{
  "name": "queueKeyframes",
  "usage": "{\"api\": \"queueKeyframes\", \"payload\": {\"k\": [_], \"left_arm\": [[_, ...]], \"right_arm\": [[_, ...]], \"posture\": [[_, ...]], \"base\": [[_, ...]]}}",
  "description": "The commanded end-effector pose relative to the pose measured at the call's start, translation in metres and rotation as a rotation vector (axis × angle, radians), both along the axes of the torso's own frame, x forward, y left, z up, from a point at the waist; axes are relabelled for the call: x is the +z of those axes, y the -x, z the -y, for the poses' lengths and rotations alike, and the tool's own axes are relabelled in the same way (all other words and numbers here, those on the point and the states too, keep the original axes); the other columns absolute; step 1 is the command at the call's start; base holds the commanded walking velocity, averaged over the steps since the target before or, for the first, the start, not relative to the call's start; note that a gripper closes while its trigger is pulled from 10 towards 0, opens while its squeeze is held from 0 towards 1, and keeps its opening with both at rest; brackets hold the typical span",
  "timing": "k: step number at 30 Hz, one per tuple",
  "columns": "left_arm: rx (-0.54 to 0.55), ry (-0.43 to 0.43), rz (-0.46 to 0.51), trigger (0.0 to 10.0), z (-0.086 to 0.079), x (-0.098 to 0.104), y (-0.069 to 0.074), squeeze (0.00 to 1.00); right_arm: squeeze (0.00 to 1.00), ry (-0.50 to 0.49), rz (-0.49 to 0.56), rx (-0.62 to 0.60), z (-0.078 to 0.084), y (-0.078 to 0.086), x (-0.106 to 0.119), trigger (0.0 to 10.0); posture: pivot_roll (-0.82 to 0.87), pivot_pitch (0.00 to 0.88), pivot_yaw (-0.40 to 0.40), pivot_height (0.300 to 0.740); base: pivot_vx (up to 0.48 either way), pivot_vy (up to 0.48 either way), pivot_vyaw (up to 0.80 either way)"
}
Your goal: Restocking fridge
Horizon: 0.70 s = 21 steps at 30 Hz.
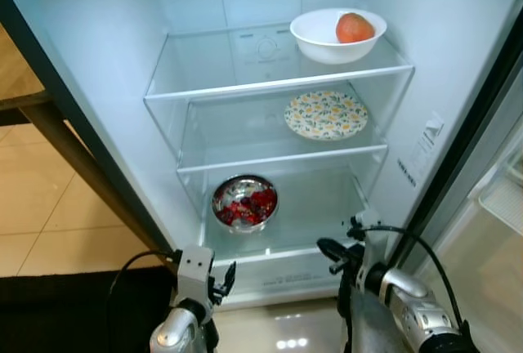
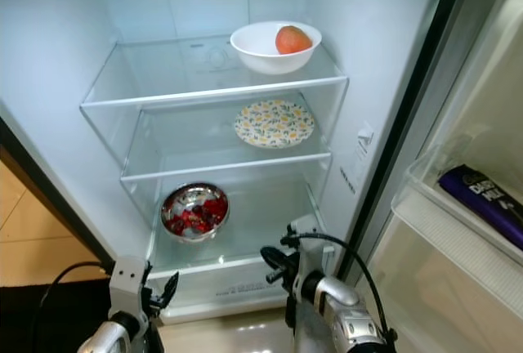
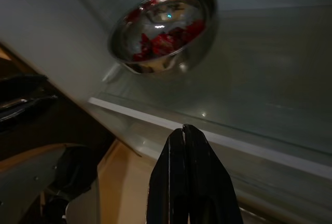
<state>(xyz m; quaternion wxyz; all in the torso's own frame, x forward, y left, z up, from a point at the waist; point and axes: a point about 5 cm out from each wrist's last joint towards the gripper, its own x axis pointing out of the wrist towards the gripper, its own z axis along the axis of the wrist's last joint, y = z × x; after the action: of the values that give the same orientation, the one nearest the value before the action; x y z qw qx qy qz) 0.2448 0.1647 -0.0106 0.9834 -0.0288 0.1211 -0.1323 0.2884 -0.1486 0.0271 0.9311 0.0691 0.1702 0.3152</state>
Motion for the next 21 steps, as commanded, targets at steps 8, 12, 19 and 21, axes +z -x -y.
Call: {"api": "queueKeyframes", "payload": {"k": [8,12,19,21], "left_arm": [[-0.04,0.158,-0.077,10.0,0.008,-0.012,0.013,0.0],[-0.027,0.191,-0.125,10.0,0.007,-0.017,0.016,0.0],[-0.051,0.239,-0.182,10.0,0.006,-0.024,0.021,0.0],[-0.062,0.244,-0.185,10.0,0.007,-0.024,0.023,0.0]], "right_arm": [[0.0,-0.004,-0.017,-0.024,0.002,0.001,-0.007,10.0],[0.0,0.001,-0.033,-0.031,0.004,0.003,-0.011,10.0],[0.0,0.009,-0.069,-0.051,0.008,0.008,-0.021,10.0],[0.0,0.007,-0.076,-0.059,0.009,0.009,-0.022,10.0]], "posture": [[-0.07,0.026,0.047,0.526],[-0.07,0.019,0.047,0.54],[-0.08,0.009,0.048,0.569],[-0.08,0.006,0.047,0.574]], "base": [[0.0,0.0,0.0],[0.0,0.0,0.0],[0.0,0.0,0.0],[0.0,0.0,0.0]]}}
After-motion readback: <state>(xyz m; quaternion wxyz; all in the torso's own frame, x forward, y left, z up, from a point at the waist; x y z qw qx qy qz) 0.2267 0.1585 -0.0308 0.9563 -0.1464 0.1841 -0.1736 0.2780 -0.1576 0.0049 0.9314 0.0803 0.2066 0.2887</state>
